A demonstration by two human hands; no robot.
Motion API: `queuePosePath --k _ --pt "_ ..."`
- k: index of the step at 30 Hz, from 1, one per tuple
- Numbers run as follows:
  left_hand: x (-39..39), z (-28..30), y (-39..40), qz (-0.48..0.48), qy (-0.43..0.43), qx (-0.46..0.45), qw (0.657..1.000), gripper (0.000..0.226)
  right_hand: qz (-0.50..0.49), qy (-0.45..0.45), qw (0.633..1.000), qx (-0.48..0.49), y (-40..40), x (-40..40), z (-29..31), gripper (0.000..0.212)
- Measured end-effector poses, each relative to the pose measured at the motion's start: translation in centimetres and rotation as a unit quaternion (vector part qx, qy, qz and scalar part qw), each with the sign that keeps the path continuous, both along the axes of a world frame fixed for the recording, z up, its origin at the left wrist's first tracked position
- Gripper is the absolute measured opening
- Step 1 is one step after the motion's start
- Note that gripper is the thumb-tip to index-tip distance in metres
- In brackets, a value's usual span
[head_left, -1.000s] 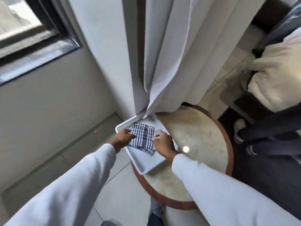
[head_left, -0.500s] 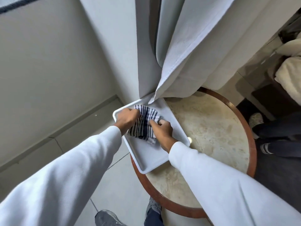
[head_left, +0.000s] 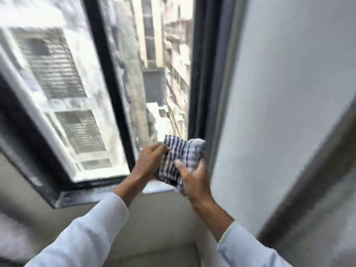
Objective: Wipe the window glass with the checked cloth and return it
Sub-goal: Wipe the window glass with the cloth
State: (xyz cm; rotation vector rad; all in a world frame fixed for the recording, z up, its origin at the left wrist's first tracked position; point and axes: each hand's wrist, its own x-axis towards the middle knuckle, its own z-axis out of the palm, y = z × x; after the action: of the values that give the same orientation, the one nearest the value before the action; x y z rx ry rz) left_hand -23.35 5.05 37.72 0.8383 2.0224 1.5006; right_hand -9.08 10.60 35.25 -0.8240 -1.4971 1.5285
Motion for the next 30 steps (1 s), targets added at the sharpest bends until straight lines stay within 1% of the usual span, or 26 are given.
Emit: queuePosePath --k 2,3,4,5,6,7,9,10,11,12,14,15,17,19,20,21,22,23,24,25,26,27,28,29,30 --pt "-5.0 8.2 -2.8 0.038 0.086 0.058 0.994 0.027 0.013 0.025 0.993 0.118 -0.2 -4.1 8.4 0.044" --pt "-7.7 11.5 -4.8 0.071 0.144 0.076 0.984 0.022 0.019 0.030 0.982 0.186 -0.6 -6.2 11.9 0.048" --pt "-10.0 14.2 -6.6 0.109 0.219 0.087 0.966 0.022 0.019 0.034 0.967 0.251 -0.6 -7.7 14.5 0.053" --pt "-11.8 16.0 -7.8 0.149 0.297 0.095 0.938 0.023 0.004 0.022 0.949 0.315 -0.6 -8.5 16.6 0.061" --pt "-14.5 18.1 -10.3 0.202 0.367 0.110 0.901 0.024 -0.012 0.011 0.924 0.383 -1.6 -10.4 19.3 0.068" --pt "-17.2 19.6 -12.7 0.255 0.421 0.124 0.862 0.026 -0.026 0.005 0.895 0.446 -2.6 -12.3 21.3 0.072" --pt "-23.0 21.8 -16.2 0.328 0.507 0.145 0.784 0.031 -0.053 0.001 0.843 0.536 -3.8 -16.3 24.4 0.068" --pt "-25.5 22.6 -17.3 0.340 0.539 0.145 0.757 0.036 -0.072 -0.004 0.818 0.571 -4.3 -18.1 25.5 0.064" --pt "-28.1 23.3 -18.2 0.345 0.557 0.139 0.742 0.043 -0.092 -0.009 0.794 0.601 -4.7 -20.3 26.4 0.063" --pt "-30.5 23.9 -18.7 0.352 0.563 0.126 0.737 0.051 -0.111 -0.021 0.773 0.625 -5.0 -22.6 27.1 0.064" --pt "-34.5 24.7 -19.1 0.360 0.562 0.089 0.740 0.065 -0.137 -0.069 0.739 0.656 -5.2 -27.3 27.7 0.067" --pt "-35.9 24.8 -18.8 0.342 0.570 0.079 0.743 0.070 -0.144 -0.101 0.726 0.664 -5.1 -29.4 27.5 0.068" --pt "-38.7 24.4 -17.7 0.303 0.591 0.090 0.742 0.074 -0.130 -0.153 0.713 0.672 -5.0 -33.4 26.0 0.070" --pt "-40.7 23.7 -16.4 0.308 0.603 0.108 0.728 0.071 -0.092 -0.170 0.702 0.685 -5.3 -36.1 23.5 0.072" --pt "-41.2 23.4 -15.8 0.319 0.610 0.111 0.717 0.070 -0.082 -0.169 0.685 0.704 -5.5 -37.1 22.6 0.074" --pt "-41.6 23.0 -15.2 0.336 0.616 0.109 0.704 0.069 -0.077 -0.167 0.658 0.730 -5.6 -38.2 22.3 0.076" --pt "-41.9 22.9 -14.8 0.357 0.621 0.105 0.690 0.067 -0.079 -0.159 0.619 0.765 -5.5 -39.5 23.0 0.079" --pt "-42.0 22.8 -14.6 0.374 0.623 0.102 0.679 0.065 -0.085 -0.144 0.573 0.802 -5.3 -40.9 24.5 0.080" --pt "-42.2 22.8 -14.6 0.383 0.625 0.101 0.672 0.063 -0.105 -0.130 0.535 0.828 -5.1 -42.1 26.6 0.079" --pt "-42.1 22.7 -14.5 0.384 0.631 0.105 0.666 0.062 -0.135 -0.118 0.527 0.831 -4.7 -42.7 29.2 0.074" --pt "-42.2 22.5 -14.6 0.384 0.636 0.107 0.661 0.061 -0.174 -0.103 0.545 0.814 -4.1 -43.2 31.4 0.069" --pt "-42.1 22.5 -14.6 0.385 0.638 0.107 0.659 0.060 -0.205 -0.088 0.581 0.783 -3.5 -43.2 32.8 0.062" --pt "-42.1 22.6 -14.7 0.387 0.638 0.105 0.657 0.060 -0.229 -0.074 0.620 0.747 -3.0 -42.7 32.9 0.057" --pt "-42.0 22.6 -14.8 0.391 0.639 0.104 0.654 0.059 -0.237 -0.068 0.654 0.715 -2.9 -42.1 31.5 0.055" --pt "-41.7 22.7 -14.8 0.394 0.642 0.106 0.649 0.059 -0.237 -0.065 0.668 0.702 -3.0 -41.4 28.9 0.059"
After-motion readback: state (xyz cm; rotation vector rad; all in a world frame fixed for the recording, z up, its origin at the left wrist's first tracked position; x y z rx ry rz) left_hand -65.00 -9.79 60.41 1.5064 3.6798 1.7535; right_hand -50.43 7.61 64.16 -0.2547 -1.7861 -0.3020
